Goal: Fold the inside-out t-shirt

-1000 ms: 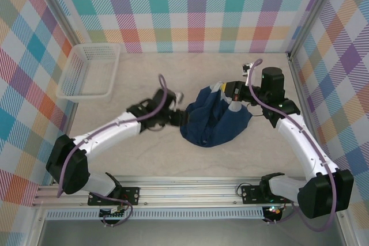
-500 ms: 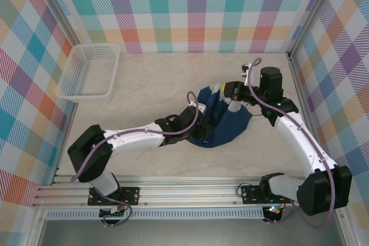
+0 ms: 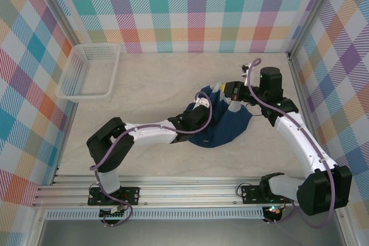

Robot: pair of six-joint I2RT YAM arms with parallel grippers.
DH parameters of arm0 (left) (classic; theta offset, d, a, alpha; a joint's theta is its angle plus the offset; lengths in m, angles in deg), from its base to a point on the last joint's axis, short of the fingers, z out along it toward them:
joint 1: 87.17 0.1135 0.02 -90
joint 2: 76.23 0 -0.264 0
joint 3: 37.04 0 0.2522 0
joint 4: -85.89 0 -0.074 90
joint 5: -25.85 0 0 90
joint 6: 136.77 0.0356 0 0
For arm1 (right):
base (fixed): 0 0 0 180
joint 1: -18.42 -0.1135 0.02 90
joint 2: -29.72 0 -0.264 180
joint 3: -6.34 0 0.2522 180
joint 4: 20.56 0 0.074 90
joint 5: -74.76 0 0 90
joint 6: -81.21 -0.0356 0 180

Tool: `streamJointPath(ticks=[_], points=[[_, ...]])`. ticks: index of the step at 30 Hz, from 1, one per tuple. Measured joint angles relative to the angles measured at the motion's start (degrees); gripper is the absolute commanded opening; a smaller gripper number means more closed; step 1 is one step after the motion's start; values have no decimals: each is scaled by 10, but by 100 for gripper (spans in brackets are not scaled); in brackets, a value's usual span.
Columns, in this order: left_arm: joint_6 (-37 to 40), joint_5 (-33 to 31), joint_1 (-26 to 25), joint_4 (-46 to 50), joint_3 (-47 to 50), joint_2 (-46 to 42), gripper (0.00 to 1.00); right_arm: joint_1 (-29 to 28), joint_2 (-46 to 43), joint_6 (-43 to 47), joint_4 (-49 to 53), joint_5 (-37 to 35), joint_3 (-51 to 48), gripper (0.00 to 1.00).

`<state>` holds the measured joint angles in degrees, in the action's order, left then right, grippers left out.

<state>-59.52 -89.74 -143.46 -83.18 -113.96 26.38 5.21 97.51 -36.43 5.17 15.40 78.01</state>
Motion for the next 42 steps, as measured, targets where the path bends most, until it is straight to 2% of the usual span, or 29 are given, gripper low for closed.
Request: streamJointPath(ticks=[4,10,15,19,23,31,35,38,42], points=[[25,24,11,-3,54,-93,0,0,0,11,13,-21,0,0],[36,123,84,-3,85,-276,0,-1,-1,15,12,-26,0,0],[36,213,165,19,64,-357,0,-7,-9,22,10,-27,6,0],[34,267,213,73,-21,-354,0,-14,-13,43,26,-28,53,0],[25,314,227,131,-157,-320,0,-17,-13,98,83,-79,164,0],[4,393,158,199,-339,-243,0,-10,9,241,182,-264,390,0],[-19,397,153,223,-354,-231,0,-7,73,302,195,-283,506,0],[-40,375,171,231,-339,-238,0,-7,123,327,200,-253,551,0],[-66,318,236,236,-231,-285,0,-21,195,330,197,-178,546,20]])
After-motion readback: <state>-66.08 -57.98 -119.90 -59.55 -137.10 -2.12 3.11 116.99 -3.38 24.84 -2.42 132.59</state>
